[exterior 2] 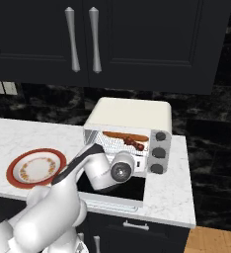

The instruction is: Pick up the kebab skewer and baguette bread, and place them inside the toaster oven. Close the toaster oven door and start by setting the timer.

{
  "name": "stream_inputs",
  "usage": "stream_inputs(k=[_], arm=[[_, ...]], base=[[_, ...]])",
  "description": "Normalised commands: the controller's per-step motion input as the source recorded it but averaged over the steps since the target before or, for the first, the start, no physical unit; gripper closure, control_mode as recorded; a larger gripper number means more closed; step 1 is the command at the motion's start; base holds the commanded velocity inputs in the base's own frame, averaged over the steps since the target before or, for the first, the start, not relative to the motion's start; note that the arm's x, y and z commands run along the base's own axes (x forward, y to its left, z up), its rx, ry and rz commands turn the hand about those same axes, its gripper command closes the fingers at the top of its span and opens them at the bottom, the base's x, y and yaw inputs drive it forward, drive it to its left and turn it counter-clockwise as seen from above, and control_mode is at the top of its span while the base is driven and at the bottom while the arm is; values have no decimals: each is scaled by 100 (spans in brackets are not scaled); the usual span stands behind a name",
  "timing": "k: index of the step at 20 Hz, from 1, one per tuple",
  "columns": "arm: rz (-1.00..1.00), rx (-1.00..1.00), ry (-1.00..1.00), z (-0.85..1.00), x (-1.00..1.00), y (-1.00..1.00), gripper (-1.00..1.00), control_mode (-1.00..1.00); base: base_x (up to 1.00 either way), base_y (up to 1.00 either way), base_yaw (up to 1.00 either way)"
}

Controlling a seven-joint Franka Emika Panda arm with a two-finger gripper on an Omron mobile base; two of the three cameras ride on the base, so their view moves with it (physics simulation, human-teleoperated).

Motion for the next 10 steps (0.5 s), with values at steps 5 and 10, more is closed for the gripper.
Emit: stream_inputs(k=[5,10], arm=[[0,0,0,0,22,4,-100,-100],[0,0,0,0,21,5,-100,-100]], base=[[0,0,0],[0,0,0]])
